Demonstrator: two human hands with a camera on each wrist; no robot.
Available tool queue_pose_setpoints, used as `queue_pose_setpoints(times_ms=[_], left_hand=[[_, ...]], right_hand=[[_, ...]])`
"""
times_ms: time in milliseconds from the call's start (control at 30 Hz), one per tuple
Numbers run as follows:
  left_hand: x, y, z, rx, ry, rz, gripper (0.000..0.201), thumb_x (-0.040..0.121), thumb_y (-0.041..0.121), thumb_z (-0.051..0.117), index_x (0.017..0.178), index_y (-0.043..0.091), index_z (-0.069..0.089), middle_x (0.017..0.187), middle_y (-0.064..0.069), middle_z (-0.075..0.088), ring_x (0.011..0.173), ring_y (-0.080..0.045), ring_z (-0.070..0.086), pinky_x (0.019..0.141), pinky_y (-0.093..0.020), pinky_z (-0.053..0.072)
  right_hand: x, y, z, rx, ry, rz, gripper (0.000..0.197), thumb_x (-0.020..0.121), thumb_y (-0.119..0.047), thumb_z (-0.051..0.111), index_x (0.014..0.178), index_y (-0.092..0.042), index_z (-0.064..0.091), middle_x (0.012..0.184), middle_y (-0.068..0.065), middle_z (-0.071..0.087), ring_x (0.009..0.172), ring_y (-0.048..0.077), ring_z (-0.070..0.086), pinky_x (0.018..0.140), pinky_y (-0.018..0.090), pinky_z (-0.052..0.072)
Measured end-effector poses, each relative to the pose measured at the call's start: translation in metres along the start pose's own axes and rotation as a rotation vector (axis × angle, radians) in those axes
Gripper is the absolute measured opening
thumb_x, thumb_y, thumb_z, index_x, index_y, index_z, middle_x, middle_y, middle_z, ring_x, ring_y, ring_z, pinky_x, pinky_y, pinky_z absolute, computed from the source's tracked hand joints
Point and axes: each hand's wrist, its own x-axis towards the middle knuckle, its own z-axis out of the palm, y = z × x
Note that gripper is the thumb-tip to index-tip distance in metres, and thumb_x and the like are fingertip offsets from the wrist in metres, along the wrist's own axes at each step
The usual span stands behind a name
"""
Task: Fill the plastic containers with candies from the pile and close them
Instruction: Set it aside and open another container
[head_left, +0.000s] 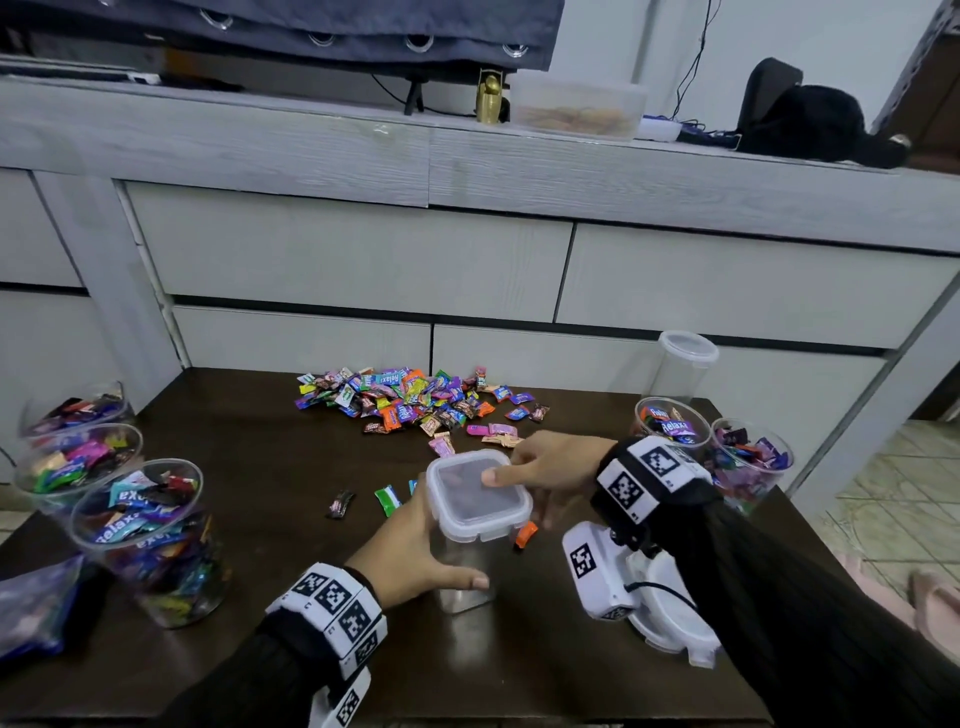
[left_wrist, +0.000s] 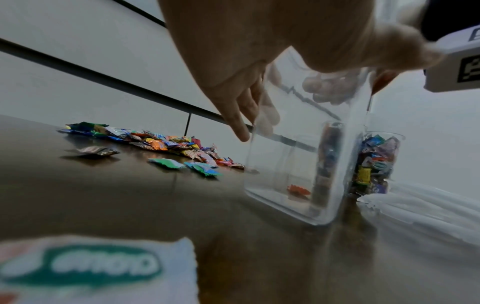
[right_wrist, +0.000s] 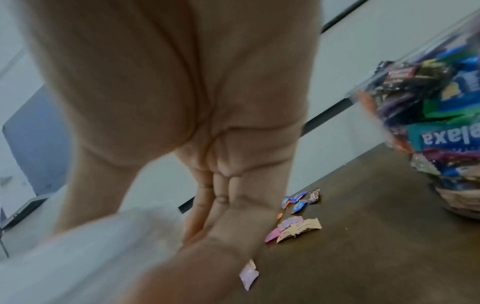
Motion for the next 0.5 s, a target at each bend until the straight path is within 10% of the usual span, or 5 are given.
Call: queue_pose_setpoints(times_ms=[133,300,500], left_hand=[[-0.001,0.003,-0.016,0.137,-0.042,-0.069,0.091,0.047,0.071,0.085,0.122,0.056,0.035,0.128,0.028,0.053,0.123,0.010,0.046,0.109,-0.035,0.040],[0.003,0.011,-0.021,0.097,-0.070,-0.030,0.105,0.047,0.067,0.086,0.134,0.043,0.033,0.135,0.020,0.051,0.129,0.000,0.046,0.110,-0.036,0.039],[0.007,0.008,-0.003,-0.132,-0.065,-0.019,0.099,0.049,0.049,0.094,0.132,0.035,0.043,0.128,0.017,0.061,0.124,-0.003,0.055,0.099,-0.019,0.044]], right_hand=[[0.001,0.000,-0.009,-0.033,0.093,-0.146,0.026,0.083,-0.039,0.069,0.085,-0.017,0.057,0.075,0.010,0.062,0.049,0.015,0.056,0.047,0.022,0.044],[0.009,-0.010,0.002,-0.082,0.084,-0.130,0.029,0.098,-0.035,0.046,0.078,-0.016,0.057,0.078,0.010,0.055,0.061,0.021,0.053,0.052,0.026,0.042],[0.028,-0.014,0.024,-0.173,0.274,-0.047,0.061,0.102,-0.046,0.021,0.127,-0.003,0.056,0.136,0.017,0.052,0.125,0.030,0.048,0.109,0.038,0.033]])
